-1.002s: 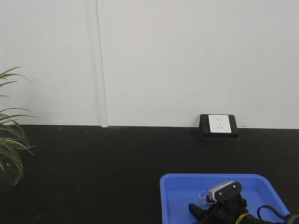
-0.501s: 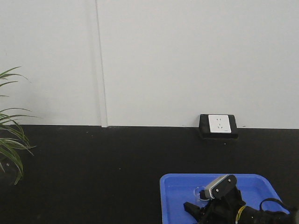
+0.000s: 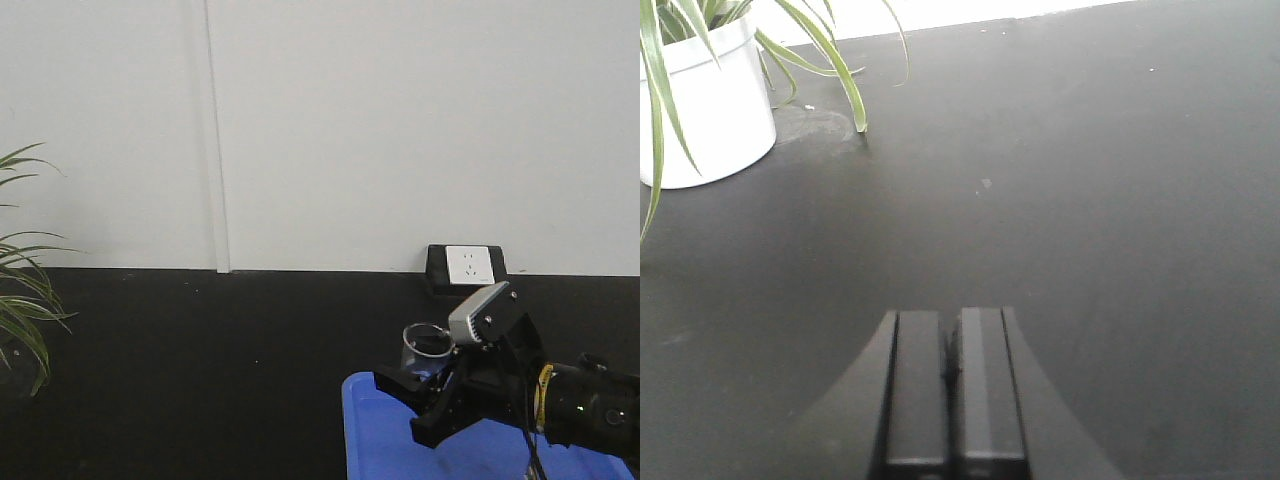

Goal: Move beaker to silver tray on left bench
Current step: 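Lift the glass beaker up out of the blue tray with the right gripper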

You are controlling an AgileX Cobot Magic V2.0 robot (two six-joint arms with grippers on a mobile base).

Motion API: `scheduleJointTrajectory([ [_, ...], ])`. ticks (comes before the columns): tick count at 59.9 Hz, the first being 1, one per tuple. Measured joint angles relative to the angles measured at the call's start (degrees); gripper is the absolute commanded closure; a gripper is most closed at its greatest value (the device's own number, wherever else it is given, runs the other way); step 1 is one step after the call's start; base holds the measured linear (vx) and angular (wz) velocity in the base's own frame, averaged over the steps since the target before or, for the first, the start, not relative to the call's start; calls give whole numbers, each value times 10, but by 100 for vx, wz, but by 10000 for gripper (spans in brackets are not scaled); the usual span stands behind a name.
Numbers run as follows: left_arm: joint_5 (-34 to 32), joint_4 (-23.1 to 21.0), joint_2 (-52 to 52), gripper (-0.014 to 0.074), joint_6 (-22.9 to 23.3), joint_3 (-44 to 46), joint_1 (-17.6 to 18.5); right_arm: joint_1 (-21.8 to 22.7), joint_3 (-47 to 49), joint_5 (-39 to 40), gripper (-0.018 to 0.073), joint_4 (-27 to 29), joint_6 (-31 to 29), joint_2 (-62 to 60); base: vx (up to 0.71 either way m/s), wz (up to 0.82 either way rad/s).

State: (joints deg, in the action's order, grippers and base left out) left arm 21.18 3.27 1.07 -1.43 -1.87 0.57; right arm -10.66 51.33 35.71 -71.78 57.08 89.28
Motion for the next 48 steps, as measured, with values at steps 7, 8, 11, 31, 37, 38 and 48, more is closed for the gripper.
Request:
scheduleJointTrajectory([
  [7, 0, 0, 0, 595, 0, 0, 0, -74, 0, -62, 575, -3, 27, -59, 0, 0],
  [8, 0, 0, 0, 595, 0, 0, 0, -82, 0, -71, 575, -3, 33, -69, 0, 0],
  [11, 0, 0, 0, 595, 0, 0, 0, -108, -1, -90, 575, -4, 46, -90, 0, 0],
  [31, 0, 0, 0, 595, 0, 0, 0, -184, -3, -160, 575, -3, 74, -141, 0, 0],
  [37, 0, 0, 0, 595, 0, 0, 0, -184, -3, -164, 575, -2, 75, -141, 0, 0],
  [38, 0, 0, 0, 595, 0, 0, 0, -184, -3, -164, 575, -2, 75, -141, 0, 0],
  [48, 0, 0, 0, 595, 0, 0, 0, -184, -3, -168, 575, -2, 75, -141, 0, 0],
])
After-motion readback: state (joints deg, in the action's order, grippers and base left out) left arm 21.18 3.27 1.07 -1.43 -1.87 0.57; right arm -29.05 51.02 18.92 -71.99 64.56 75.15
